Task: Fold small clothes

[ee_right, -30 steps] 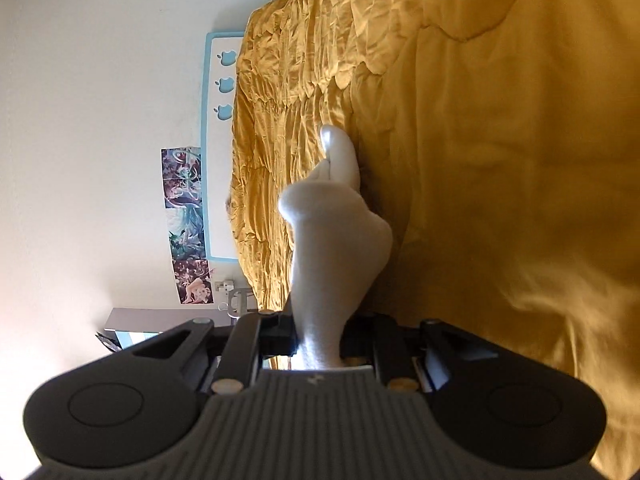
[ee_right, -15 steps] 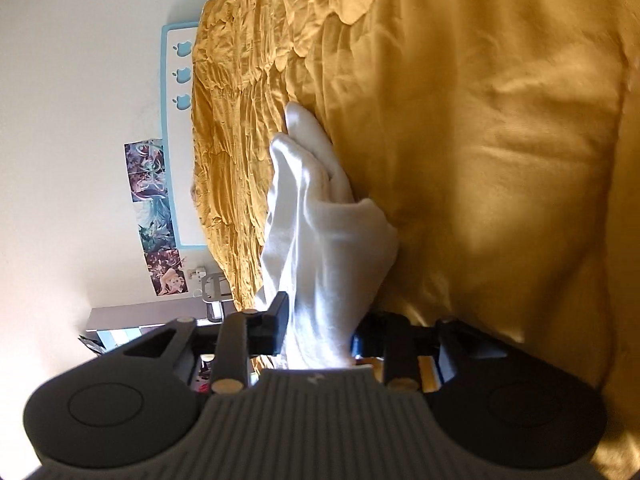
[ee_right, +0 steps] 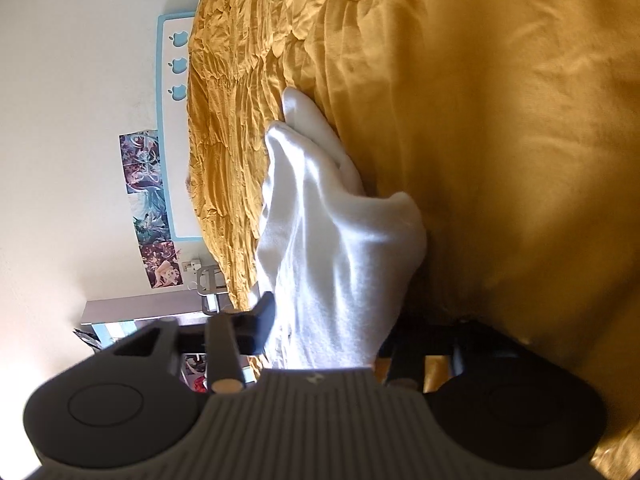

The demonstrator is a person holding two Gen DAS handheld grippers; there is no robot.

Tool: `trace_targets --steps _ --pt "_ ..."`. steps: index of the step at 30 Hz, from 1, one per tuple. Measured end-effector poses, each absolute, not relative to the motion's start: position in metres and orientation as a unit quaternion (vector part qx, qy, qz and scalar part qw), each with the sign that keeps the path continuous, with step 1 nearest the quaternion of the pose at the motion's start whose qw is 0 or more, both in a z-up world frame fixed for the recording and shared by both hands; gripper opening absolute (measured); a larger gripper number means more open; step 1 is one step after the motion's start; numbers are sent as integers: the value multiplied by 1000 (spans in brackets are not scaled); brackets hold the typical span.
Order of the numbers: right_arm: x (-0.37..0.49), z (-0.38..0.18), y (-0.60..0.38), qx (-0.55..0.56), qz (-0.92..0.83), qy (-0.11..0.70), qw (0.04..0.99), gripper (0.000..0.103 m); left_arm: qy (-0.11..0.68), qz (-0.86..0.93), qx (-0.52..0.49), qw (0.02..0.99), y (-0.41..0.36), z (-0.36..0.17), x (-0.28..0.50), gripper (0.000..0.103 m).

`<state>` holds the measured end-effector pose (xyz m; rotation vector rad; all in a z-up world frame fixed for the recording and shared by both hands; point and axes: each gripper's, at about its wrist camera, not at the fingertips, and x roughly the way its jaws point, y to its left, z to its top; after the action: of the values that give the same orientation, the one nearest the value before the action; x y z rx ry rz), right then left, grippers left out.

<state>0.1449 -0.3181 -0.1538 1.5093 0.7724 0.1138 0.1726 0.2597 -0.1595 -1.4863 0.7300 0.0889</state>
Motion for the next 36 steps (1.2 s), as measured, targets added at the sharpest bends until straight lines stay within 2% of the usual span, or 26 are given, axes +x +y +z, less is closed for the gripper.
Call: trace_targets --steps 3,8,10,18,23,31,32,33,34,36 --pt "147 -149 -316 651 57 323 684 13 311 31 -622 718 254 -145 168 14" --pt "150 -134 -318 626 90 311 709 12 291 -18 -529 797 242 -98 148 14" --pt "152 -118 -321 585 104 318 738 12 295 -32 -531 794 242 -86 139 14" --pt "126 -86 -343 559 135 374 728 12 334 -57 -512 789 240 -57 77 14" --pt "96 -77 -351 491 157 429 741 12 368 -61 -511 774 239 -60 28 14" --pt "63 -92 -367 511 142 449 720 13 392 -64 -526 752 243 -75 -5 14" --pt "61 -96 -369 507 131 455 720 14 397 -59 -532 746 245 -81 -7 15" --pt "56 -100 -372 498 110 467 722 22 400 -48 -541 738 247 -89 -9 17" --pt "52 -101 -375 487 90 474 728 24 401 -39 -549 732 249 -94 -13 19" --pt "39 -99 -388 481 70 464 741 27 394 -18 -546 739 256 -97 -24 36"
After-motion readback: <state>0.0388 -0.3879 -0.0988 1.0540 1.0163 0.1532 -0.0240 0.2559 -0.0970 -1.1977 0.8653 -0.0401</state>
